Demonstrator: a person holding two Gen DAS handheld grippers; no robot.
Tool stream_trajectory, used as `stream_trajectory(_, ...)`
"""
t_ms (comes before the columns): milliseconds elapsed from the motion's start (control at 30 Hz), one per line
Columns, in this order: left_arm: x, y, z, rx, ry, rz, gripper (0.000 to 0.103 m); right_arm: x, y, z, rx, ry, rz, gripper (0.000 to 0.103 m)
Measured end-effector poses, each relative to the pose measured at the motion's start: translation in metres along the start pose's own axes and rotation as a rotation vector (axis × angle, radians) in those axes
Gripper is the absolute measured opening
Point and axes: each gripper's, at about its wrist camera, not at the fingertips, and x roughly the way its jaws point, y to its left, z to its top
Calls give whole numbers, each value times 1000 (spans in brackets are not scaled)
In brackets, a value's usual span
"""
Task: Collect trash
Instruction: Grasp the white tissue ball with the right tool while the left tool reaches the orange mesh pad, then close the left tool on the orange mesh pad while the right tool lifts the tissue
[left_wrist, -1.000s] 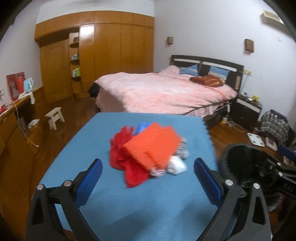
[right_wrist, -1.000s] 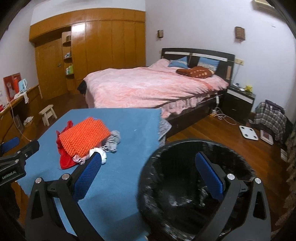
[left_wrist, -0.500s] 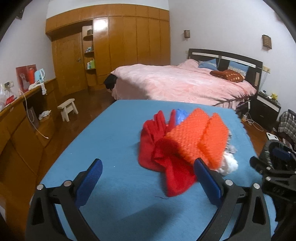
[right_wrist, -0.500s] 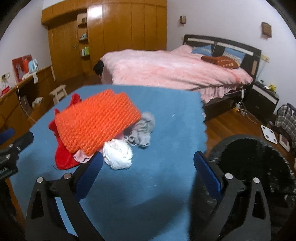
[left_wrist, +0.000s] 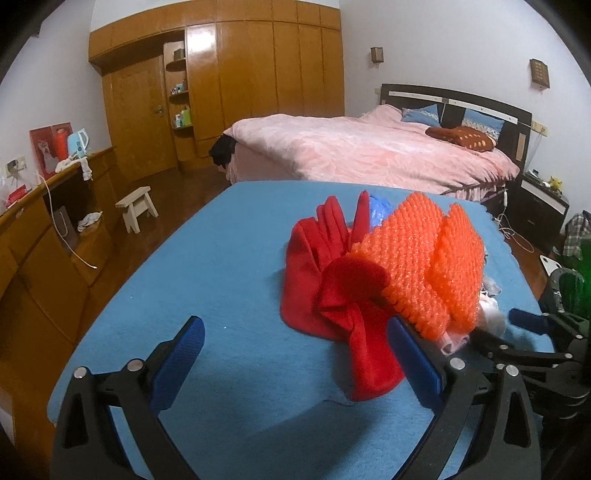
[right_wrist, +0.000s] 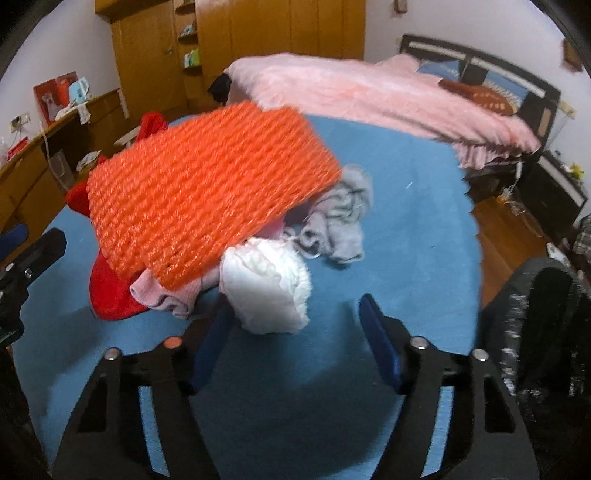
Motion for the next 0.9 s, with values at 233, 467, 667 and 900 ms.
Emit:
stream_trajectory(233,1,-3,4,-17,11,-42,97,-9,6,-2,-12,1,75,31)
stream_trajectory(467,-11,-29,9,32,-22,-77,97,-31,-14,-10,21,-10,21,31)
stream_trajectory(667,-11,-60,19,77,-37,-143,85,-46,-40,-13,62,-42,-31,31)
stream_trajectory(900,2,-93,27,134,-60,-175,72,-50,-59,-10,91,-62,-43,31)
